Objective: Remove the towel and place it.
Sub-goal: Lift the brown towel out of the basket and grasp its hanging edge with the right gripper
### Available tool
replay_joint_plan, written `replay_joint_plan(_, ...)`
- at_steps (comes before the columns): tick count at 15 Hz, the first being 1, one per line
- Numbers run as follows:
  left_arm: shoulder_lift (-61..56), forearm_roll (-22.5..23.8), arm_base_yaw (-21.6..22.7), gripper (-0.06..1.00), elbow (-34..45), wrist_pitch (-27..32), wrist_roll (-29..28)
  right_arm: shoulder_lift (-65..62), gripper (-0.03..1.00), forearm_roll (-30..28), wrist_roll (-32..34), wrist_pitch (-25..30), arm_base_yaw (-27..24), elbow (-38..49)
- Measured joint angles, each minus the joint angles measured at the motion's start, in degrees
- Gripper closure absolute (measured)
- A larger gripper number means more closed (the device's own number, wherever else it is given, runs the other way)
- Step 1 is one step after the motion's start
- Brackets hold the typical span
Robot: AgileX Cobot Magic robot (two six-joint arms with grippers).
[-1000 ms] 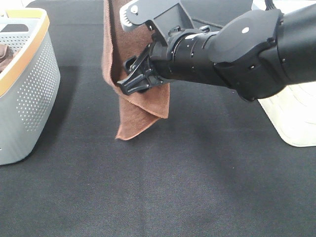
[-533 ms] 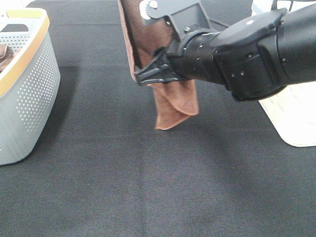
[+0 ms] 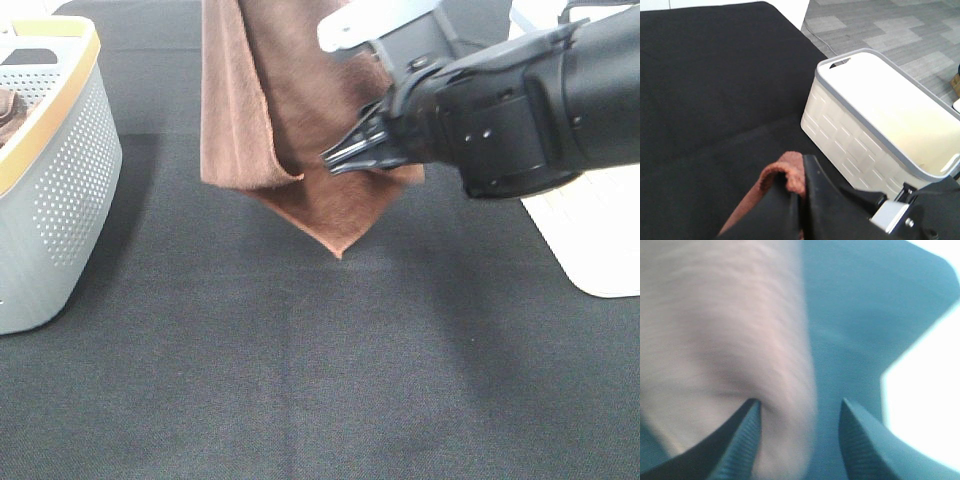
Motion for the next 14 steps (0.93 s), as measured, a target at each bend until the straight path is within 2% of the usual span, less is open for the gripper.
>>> replay_joint_plan(3,0.00,0.00,0.00,0.94,0.00,2.46,-1.60,-2.58,0.44,0.17,-0.34,-1.09,0.00,-0.06)
replay_joint_plan(5,0.00,0.00,0.00,0.94,0.00,1.55,-2.75,-5.73,0.44,2.12,-3.04,4.76,0.00,-0.06)
replay_joint_plan(6,0.00,0.00,0.00,0.94,0.00,1.55,-2.75,-5.73,0.44,2.12,-3.04,4.76,0.00,-0.06)
replay_joint_plan(10,0.00,1.55,0.00,0.94,0.00,-3.90,-2.86,-14.73,0.43,2.58,-8.71,21.94,0.00,2.01)
replay_joint_plan(12,0.00,1.95,0.00,0.94,0.00,-5.39,-2.86,-18.39,0.43,2.69,-9.22,33.46,0.00,4.87)
replay_joint_plan(13,0.00,1.95,0.00,0.94,0.00,-5.50,-2.86,-19.31,0.45,1.78,-9.40,41.94,0.00,6.19)
replay_joint_plan(14,0.00,1.32,0.00,0.94,0.00,-5.50,-2.86,-19.25,0.46,0.17,-9.40,46.01,0.00,6.53)
